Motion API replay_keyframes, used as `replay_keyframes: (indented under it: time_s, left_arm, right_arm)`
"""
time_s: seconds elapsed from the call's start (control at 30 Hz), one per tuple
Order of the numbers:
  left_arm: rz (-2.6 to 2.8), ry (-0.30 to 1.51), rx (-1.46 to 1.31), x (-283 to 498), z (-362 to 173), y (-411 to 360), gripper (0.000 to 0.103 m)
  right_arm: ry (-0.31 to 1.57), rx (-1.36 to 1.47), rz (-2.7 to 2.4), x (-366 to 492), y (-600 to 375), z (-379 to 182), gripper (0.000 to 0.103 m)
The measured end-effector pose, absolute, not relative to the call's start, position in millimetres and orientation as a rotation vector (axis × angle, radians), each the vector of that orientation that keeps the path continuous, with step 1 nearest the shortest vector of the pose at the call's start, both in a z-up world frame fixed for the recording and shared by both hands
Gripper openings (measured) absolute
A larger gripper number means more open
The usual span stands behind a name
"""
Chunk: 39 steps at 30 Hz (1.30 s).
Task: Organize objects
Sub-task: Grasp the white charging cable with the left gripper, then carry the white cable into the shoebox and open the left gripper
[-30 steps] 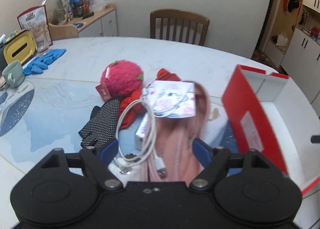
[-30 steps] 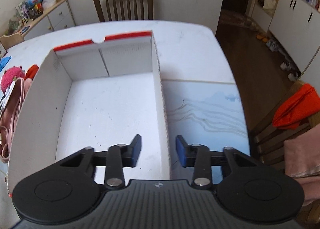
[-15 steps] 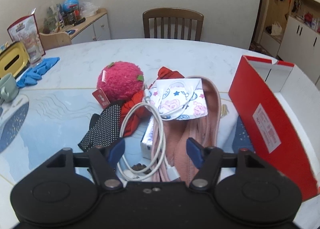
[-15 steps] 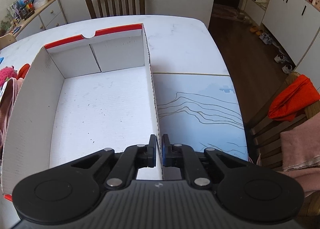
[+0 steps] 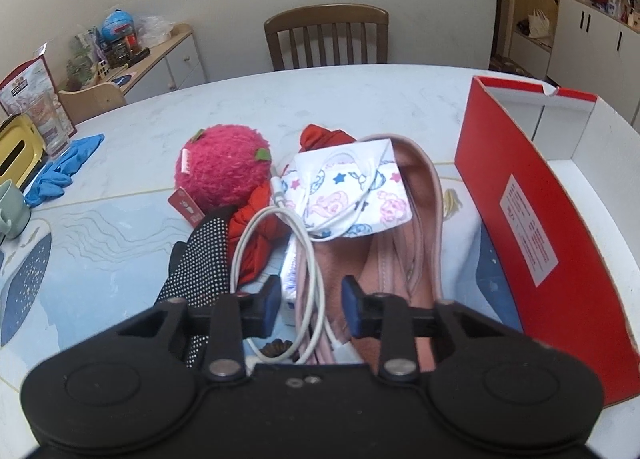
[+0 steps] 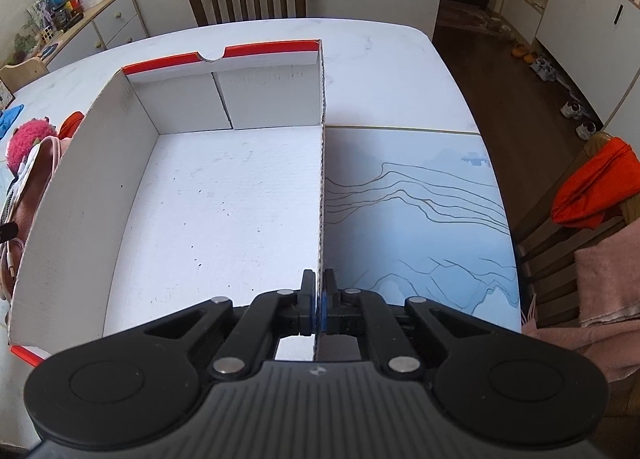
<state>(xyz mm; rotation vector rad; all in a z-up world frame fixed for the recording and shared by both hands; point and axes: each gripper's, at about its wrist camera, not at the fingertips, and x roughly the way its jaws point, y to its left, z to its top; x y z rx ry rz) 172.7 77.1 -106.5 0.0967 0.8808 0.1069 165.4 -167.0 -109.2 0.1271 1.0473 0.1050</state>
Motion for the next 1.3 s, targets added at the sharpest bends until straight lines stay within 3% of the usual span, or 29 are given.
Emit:
replay_keyframes:
  time_s: [0.07, 0.13, 0.63, 1.07, 1.3]
  left_arm:
    - [0.106, 0.886, 0.092, 174, -106, 79, 0.01]
    - [0.095, 0.884, 0.092, 173, -104, 80, 0.006]
    - [0.036, 0.862, -0.09, 158, -62, 116, 0.004]
    - [0.023, 0.849, -0.088, 138, -42, 123, 0.002]
    - [-0.011, 0.775, -0.091, 132, -2, 120, 0.0]
  right_arm:
    - [1.046, 0.127, 0.105, 165, -167, -110, 0.002]
    - [1.046, 0.134, 0.103, 165, -168, -109, 0.002]
    - [1.039, 0.151, 0.107, 165, -171, -112, 0.002]
    - [1.036, 0.147, 0.117, 165, -172, -113, 0.002]
    - [1.036, 0.149, 0.12, 165, -172, -113, 0.002]
